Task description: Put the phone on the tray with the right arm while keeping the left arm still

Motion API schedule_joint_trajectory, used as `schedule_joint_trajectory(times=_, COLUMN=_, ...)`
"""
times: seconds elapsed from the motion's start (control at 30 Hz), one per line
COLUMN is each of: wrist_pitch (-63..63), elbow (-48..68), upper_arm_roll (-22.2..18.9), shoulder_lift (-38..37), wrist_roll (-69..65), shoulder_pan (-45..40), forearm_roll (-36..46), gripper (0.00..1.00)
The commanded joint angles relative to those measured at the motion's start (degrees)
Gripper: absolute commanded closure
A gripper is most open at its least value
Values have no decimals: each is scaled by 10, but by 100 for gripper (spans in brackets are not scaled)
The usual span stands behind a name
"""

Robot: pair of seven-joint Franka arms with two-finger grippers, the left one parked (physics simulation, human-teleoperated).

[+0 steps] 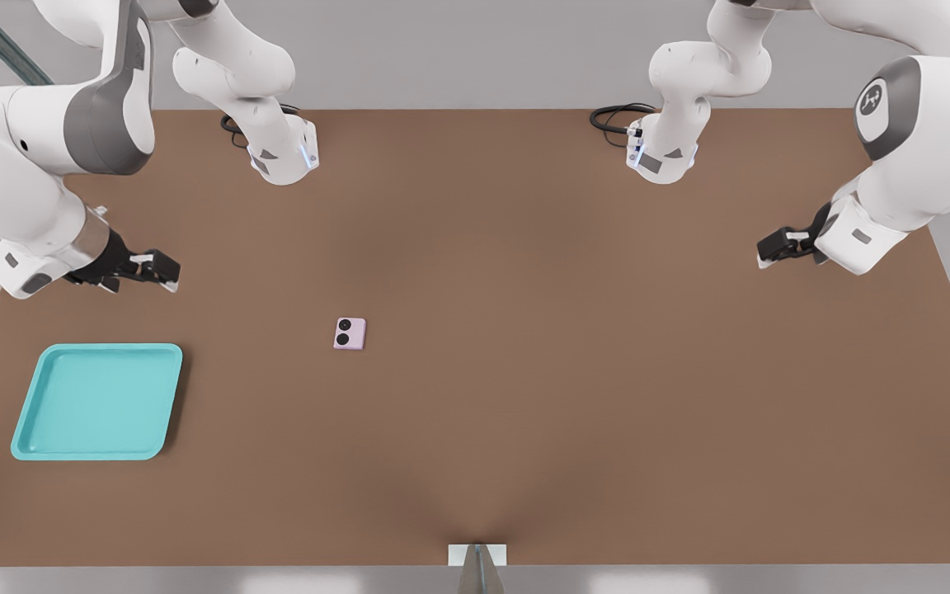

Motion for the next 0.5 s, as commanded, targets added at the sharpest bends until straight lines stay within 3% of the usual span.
schedule_joint_trajectory(times=0.0, wrist_pitch=14, elbow=0, upper_arm_roll=0, shoulder_lift=0, wrist_roll=-9, shoulder_pan=0, forearm_roll=1, gripper=0)
schedule_joint_trajectory(times=0.13, wrist_pitch=22, elbow=2, upper_arm_roll=22, shoulder_lift=21, wrist_roll=3, shoulder_pan=37, forearm_roll=2, gripper=0)
schedule_joint_trajectory(times=0.3, wrist_pitch=128, elbow=-26, upper_arm_roll=23, shoulder_lift=121, wrist_roll=267, shoulder_pan=140, forearm_roll=2, gripper=0)
schedule_joint_trajectory(times=0.33, wrist_pitch=183, elbow=-62, upper_arm_roll=29, shoulder_lift=135, wrist_roll=358, shoulder_pan=153, forearm_roll=3, gripper=0)
schedule_joint_trajectory(times=0.47, wrist_pitch=323, elbow=-215, upper_arm_roll=38, shoulder_lift=135, wrist_roll=468, shoulder_pan=153, forearm_roll=5, gripper=0)
